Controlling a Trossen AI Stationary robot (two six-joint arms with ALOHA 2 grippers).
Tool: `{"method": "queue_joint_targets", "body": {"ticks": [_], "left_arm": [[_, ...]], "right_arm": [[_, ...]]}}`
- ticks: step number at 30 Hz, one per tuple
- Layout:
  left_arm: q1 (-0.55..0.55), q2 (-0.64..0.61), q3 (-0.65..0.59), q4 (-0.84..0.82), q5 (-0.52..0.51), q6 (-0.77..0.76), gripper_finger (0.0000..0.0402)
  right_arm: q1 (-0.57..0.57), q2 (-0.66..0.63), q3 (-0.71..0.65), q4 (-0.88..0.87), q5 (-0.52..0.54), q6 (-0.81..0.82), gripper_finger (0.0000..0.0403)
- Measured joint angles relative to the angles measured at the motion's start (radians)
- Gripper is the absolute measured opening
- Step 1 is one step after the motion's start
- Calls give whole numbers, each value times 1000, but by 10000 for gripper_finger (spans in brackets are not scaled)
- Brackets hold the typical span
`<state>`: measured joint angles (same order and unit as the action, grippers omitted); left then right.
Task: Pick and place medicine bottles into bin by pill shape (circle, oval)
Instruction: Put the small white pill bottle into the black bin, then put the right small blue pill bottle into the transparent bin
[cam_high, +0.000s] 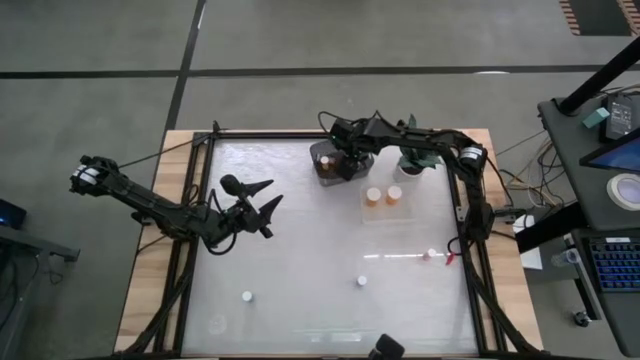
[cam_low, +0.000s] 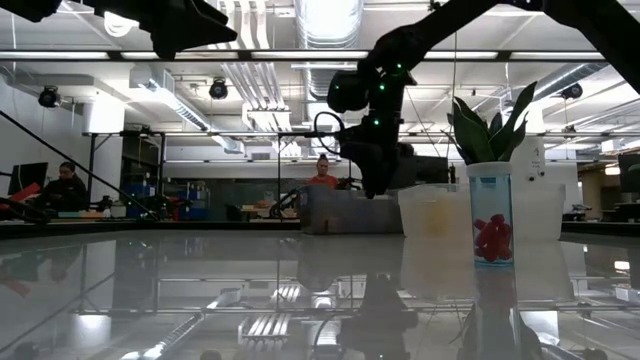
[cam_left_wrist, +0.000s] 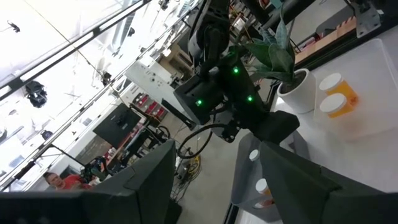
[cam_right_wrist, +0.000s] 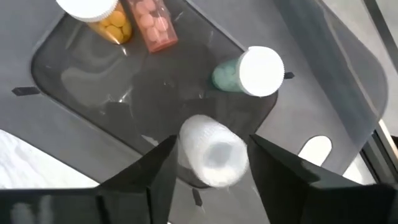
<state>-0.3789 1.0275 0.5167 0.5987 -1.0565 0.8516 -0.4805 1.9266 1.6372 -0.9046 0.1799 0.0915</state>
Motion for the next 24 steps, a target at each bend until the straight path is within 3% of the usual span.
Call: {"method": "queue_joint_targets", "body": {"ticks": [6, 13, 18, 24], "left_arm": [[0, 0, 0, 3, 0, 0, 219], [-1, 0, 3, 22, 0, -98, 219], [-3, 0, -13, 18, 3, -335, 219], [-4, 41, -12, 22, 11, -526, 219]], "right_arm": [[0, -13, 47, -43, 3, -7, 220], [63, -113, 60, -91, 3, -5, 226], [189, -244, -33, -75, 2, -2, 219], [401, -454, -263, 55, 1, 31, 219]]}}
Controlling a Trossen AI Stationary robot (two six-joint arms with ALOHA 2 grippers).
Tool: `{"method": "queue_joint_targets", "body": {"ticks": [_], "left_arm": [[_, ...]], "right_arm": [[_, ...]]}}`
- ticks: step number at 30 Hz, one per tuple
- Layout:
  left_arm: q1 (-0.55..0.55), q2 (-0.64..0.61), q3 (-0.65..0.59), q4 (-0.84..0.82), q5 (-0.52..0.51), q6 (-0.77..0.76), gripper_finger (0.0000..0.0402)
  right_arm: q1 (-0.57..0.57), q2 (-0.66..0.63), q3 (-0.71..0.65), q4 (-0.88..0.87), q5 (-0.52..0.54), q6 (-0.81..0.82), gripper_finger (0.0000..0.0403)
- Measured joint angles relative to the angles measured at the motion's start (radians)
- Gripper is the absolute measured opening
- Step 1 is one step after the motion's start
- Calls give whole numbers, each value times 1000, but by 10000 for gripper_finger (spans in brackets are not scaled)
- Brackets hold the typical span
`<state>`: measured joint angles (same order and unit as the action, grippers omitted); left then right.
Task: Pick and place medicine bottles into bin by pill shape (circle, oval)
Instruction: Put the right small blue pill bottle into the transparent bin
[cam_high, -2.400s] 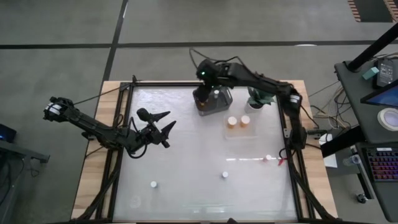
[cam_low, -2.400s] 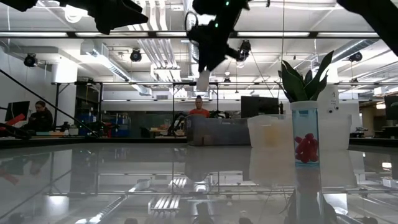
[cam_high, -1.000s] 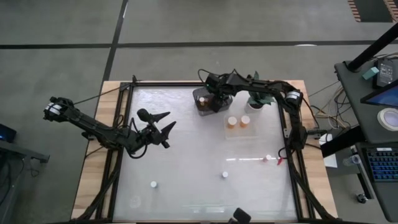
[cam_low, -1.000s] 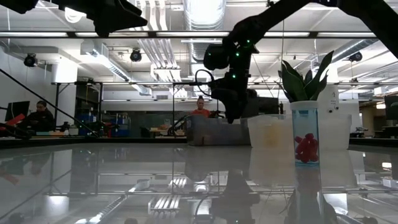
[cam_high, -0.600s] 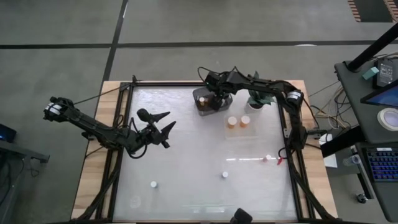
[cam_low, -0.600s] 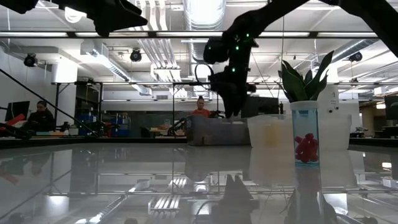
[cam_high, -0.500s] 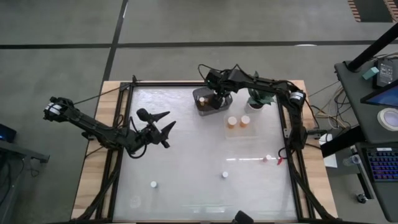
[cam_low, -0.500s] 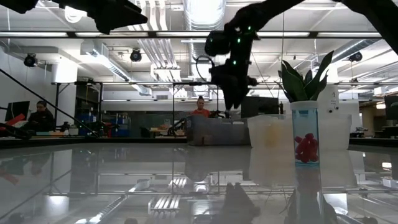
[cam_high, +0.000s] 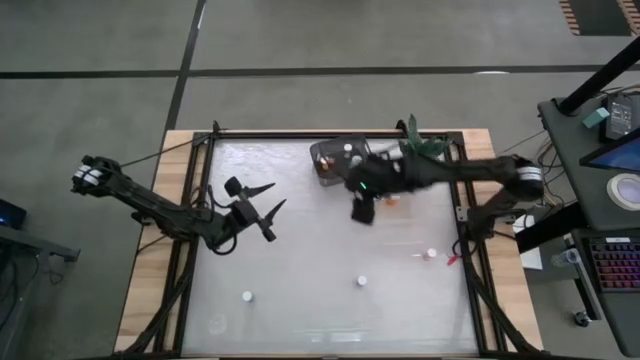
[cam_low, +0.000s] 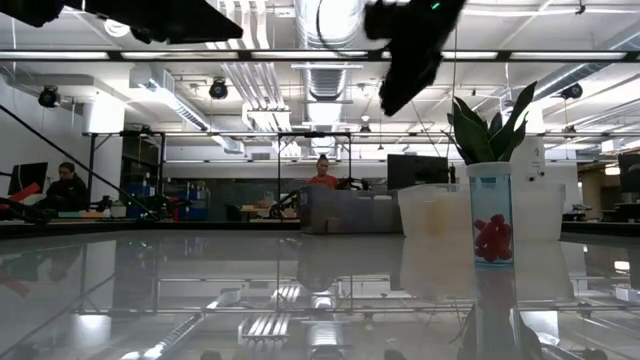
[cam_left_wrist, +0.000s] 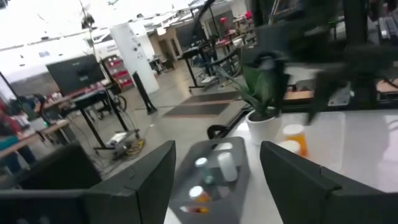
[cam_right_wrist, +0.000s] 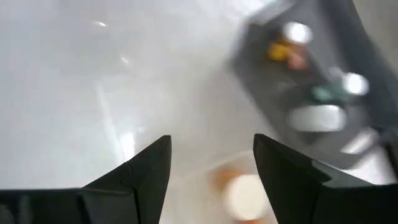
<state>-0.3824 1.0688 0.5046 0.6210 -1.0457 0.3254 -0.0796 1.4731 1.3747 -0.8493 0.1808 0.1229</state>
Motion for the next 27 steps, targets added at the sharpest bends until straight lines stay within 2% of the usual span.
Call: {"method": "queue_joint_targets", "body": {"ticks": [5, 12, 20, 27], "left_arm": [[0, 56, 33, 7, 7, -69, 219], [1, 174, 72, 113, 72, -148, 219], [-7, 362, 207, 135, 141, -241, 219], [-23, 536, 382, 120, 148, -230, 219]], "right_arm": [[171, -176, -256, 283, 2, 49, 219], [333, -328, -577, 736, 4, -58, 219], [361, -446, -787, 1035, 32, -251, 219], [354, -519, -1030, 1486, 16, -408, 219]]}}
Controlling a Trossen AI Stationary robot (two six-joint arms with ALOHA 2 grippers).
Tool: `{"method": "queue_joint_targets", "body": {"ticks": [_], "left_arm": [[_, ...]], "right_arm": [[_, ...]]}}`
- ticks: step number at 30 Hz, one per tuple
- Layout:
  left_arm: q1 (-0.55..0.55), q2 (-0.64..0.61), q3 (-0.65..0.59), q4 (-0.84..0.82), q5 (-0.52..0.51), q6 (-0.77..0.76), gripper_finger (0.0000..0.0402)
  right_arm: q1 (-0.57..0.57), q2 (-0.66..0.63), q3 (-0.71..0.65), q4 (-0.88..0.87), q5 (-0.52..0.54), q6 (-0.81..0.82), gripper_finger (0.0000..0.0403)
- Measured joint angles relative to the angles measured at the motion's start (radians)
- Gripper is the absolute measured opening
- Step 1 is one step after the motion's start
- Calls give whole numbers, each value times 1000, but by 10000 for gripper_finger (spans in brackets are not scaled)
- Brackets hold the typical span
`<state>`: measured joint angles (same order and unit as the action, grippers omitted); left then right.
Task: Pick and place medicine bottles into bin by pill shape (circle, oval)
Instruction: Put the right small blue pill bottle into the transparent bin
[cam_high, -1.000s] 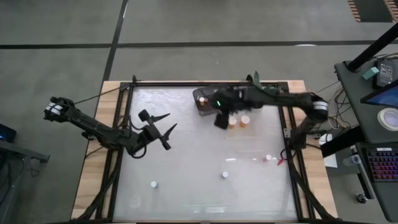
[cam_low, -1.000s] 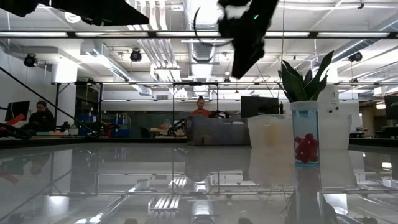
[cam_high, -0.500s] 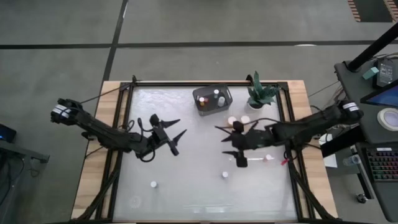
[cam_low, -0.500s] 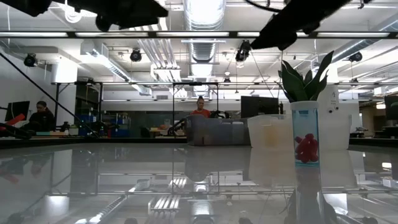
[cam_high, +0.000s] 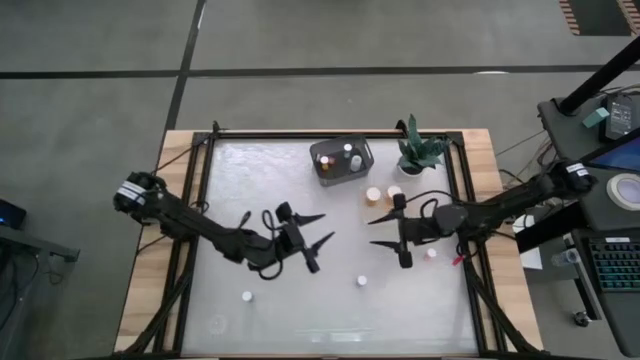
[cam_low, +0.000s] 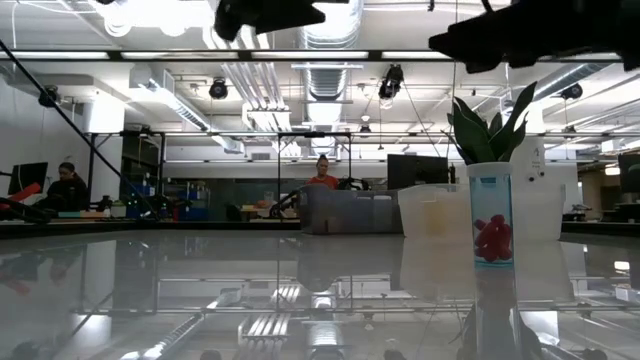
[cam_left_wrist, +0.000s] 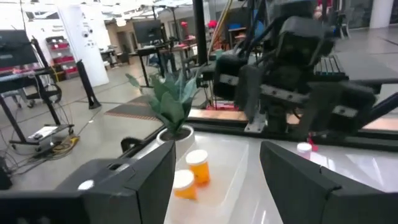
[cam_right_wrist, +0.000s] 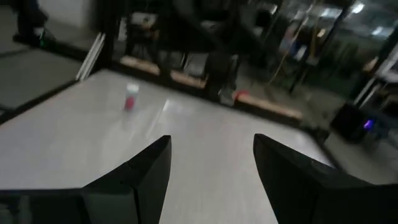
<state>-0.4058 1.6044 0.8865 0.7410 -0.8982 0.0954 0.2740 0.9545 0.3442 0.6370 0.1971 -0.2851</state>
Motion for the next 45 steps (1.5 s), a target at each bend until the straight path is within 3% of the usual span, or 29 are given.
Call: {"method": "queue_joint_targets", "body": {"ticks": [4, 14, 19, 28, 38, 45], "left_arm": [[-1, 53, 95, -63, 5, 23, 219], [7, 76, 266, -258, 7, 23, 219], [16, 76, 314, -303, 25, 14, 219], [69, 79, 425, -657, 160, -163, 219], [113, 79, 433, -694, 285, -222, 219], [131, 187, 478, -706, 348, -224, 219]], "right_arm": [[-47, -26, -96, 153, 2, -2, 219], [-235, -90, -192, 188, -100, 35, 219], [-240, -155, -210, 182, -101, -3, 219], [-240, -294, -203, 161, -101, -82, 219], [-240, -411, -203, 140, -101, -121, 219], [-240, -483, -203, 107, -104, -113, 219]]}}
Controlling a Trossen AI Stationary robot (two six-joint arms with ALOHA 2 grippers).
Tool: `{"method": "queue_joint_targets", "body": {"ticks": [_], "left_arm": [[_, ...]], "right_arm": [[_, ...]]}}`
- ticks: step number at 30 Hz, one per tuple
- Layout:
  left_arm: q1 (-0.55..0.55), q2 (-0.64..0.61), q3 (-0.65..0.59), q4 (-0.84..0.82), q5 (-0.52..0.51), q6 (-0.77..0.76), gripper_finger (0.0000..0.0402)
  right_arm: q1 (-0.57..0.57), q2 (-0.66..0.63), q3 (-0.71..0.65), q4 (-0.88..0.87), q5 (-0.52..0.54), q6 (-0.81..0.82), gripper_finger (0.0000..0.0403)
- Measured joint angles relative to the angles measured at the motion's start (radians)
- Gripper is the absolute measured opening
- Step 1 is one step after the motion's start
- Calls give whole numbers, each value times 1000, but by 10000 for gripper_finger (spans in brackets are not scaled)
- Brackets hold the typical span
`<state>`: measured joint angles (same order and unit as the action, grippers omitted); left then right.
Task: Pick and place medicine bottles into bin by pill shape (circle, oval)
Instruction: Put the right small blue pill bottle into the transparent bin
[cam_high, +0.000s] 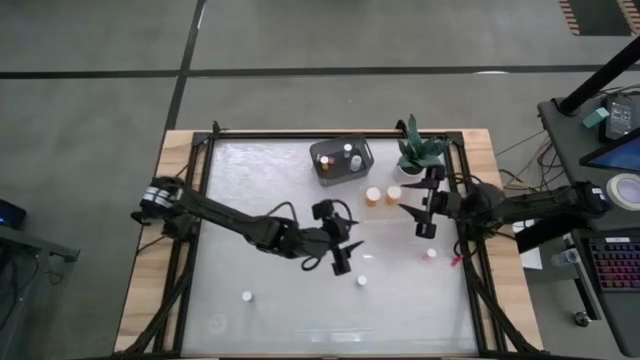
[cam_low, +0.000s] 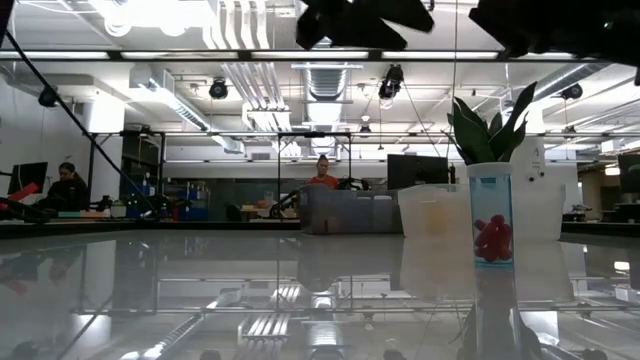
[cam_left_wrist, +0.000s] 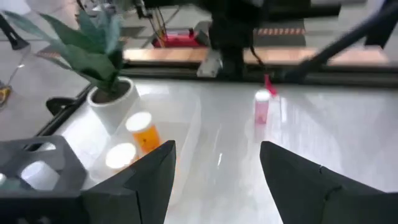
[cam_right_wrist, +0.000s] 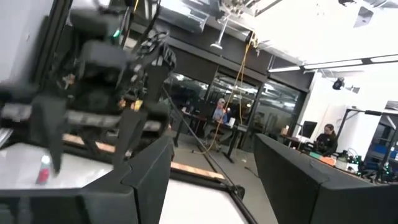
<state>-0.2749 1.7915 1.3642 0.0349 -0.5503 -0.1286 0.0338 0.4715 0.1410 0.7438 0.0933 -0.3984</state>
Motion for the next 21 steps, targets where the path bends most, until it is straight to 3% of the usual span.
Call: {"method": "queue_joint_targets", "body": {"ticks": [3, 9, 14, 21], "left_arm": [[0, 64, 50, -17, 3, 32, 219], [11, 178, 206, -223, 3, 38, 219], [21, 273, 296, -291, 75, 78, 219], [36, 314, 311, -301, 155, 83, 219]], "right_arm": [[0, -23, 0, -18, 3, 5, 219], [-2, -50, 36, -74, 12, 44, 219], [-2, -55, 150, -306, 13, 99, 219], [-2, -50, 267, -597, 12, 164, 219]]}}
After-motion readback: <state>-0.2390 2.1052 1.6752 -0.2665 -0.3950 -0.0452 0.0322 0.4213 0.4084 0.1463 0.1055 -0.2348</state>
